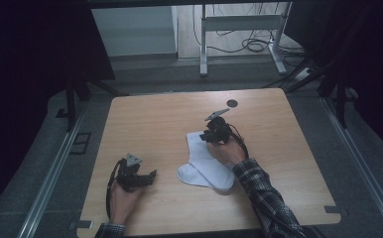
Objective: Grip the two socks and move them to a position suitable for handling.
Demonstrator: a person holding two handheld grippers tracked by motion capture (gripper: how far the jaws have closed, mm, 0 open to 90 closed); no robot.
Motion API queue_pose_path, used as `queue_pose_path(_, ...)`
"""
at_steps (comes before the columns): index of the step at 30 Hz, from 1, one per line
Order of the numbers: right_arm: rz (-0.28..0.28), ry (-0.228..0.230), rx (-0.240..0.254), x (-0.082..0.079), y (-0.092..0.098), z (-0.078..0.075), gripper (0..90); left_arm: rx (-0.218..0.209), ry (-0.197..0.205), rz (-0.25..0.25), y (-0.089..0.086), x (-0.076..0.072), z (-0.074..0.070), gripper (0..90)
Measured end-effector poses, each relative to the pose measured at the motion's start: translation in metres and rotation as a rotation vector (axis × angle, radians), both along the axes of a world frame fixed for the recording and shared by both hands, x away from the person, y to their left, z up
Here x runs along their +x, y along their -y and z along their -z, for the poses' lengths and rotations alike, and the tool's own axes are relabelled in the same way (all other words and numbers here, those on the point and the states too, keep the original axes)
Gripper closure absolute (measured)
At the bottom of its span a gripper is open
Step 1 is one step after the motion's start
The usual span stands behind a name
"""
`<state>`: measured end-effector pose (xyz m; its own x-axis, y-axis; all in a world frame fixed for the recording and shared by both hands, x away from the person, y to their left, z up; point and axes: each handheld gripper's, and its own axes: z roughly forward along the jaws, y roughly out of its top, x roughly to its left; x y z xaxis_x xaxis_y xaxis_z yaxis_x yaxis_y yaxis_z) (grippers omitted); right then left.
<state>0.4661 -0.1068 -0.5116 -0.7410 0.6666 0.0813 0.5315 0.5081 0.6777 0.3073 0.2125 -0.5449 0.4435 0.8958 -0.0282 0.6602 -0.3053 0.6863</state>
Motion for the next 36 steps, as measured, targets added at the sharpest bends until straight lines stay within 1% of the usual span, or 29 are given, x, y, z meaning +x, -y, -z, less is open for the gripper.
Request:
queue_pose_path(1, 0.008, 0.004, -0.003, 0.002, -0.006, 0.002, 67.6, 0.0, 0.0, 0.0, 0.0, 0.0, 0.0, 16.4)
queue_pose_path(2, 0.005, 0.001, -0.001, 0.002, -0.008, 0.002, 67.0, 0.0, 0.0, -0.001, 0.0, 0.0, 0.0, 16.4)
queue_pose_path(7, -0.04, -0.006, 0.014, 0.001, -0.033, 0.0, 67.0, 0.002, 0.0, -0.001, 0.0, 0.0, 0.0, 16.4)
queue_pose_path(8, -0.047, -0.006, 0.013, 0.001, -0.037, 0.0, 67.0, 0.002, 0.0, -0.001, 0.0, 0.0, 0.0, 16.4)
queue_pose_path(9, -0.047, -0.006, 0.013, 0.001, -0.037, 0.0, 67.0, 0.002, 0.0, -0.001, 0.0, 0.0, 0.0, 16.4)
queue_pose_path(10, -0.049, -0.003, 0.006, 0.002, -0.042, 0.0, 66.8, 0.002, 0.0, -0.001, 0.0, 0.0, 0.0, 16.4)
queue_pose_path(11, -0.058, -0.006, -0.007, 0.004, -0.052, 0.002, 65.1, 0.0, 0.0, -0.001, 0.0, 0.0, 0.0, 16.4)
queue_pose_path(15, -0.055, -0.015, -0.02, 0.007, -0.062, 0.007, 63.1, 0.001, 0.0, -0.002, 0.0, 0.0, 0.0, 16.4)
queue_pose_path(16, -0.052, -0.016, -0.036, 0.008, -0.066, 0.01, 61.7, 0.001, 0.0, -0.002, 0.0, 0.0, 0.0, 16.4)
queue_pose_path(17, -0.049, -0.006, -0.068, 0.008, -0.071, 0.014, 62.8, -0.001, 0.001, -0.004, 0.0, 0.0, 0.0, 16.4)
queue_pose_path(18, -0.049, 0.005, -0.08, 0.007, -0.072, 0.015, 66.0, -0.002, 0.001, -0.004, 0.0, 0.0, 0.0, 16.4)
queue_pose_path(20, -0.031, 0.036, -0.117, 0.005, -0.074, 0.016, 76.5, 0.001, 0.0, -0.002, 0.0, 0.0, 0.0, 16.4)
queue_pose_path(22, -0.02, 0.049, -0.127, 0.003, -0.073, 0.017, 84.5, 0.001, 0.0, -0.002, 0.0, 0.0, 0.0, 16.4)
queue_pose_path(25, -0.011, 0.036, -0.114, 0.004, -0.072, 0.016, 87.0, 0.001, 0.0, -0.002, 0.0, 0.0, 0.0, 16.4)
queue_pose_path(28, -0.018, 0.043, -0.132, -0.001, -0.072, 0.011, 88.3, 0.001, 0.0, -0.002, 0.0, 0.0, 0.0, 16.4)
queue_pose_path(29, -0.02, 0.051, -0.127, -0.002, -0.071, 0.007, 88.2, 0.001, 0.0, -0.001, 0.0, 0.0, 0.0, 16.5)
queue_pose_path(30, -0.02, 0.051, -0.127, -0.002, -0.071, 0.007, 88.2, 0.001, 0.0, -0.001, 0.0, 0.0, 0.0, 16.5)
queue_pose_path(31, -0.029, 0.065, -0.111, -0.007, -0.07, -0.006, 88.3, 0.0, 0.0, -0.002, 0.0, 0.0, 0.0, 16.5)
queue_pose_path(32, -0.032, 0.073, -0.107, -0.008, -0.07, -0.011, 88.2, -0.002, 0.001, -0.002, 0.0, 0.0, 0.0, 16.5)
queue_pose_path(34, -0.04, 0.09, -0.098, -0.012, -0.069, -0.026, 88.2, 0.001, 0.0, -0.001, 0.0, 0.0, 0.0, 16.5)
queue_pose_path(35, -0.042, 0.097, -0.081, -0.014, -0.068, -0.035, 88.2, 0.0, 0.001, -0.002, 0.0, 0.0, 0.0, 16.5)
queue_pose_path(36, -0.04, 0.1, -0.069, -0.016, -0.067, -0.04, 88.2, 0.0, 0.0, -0.002, 0.0, 0.0, 0.0, 16.5)
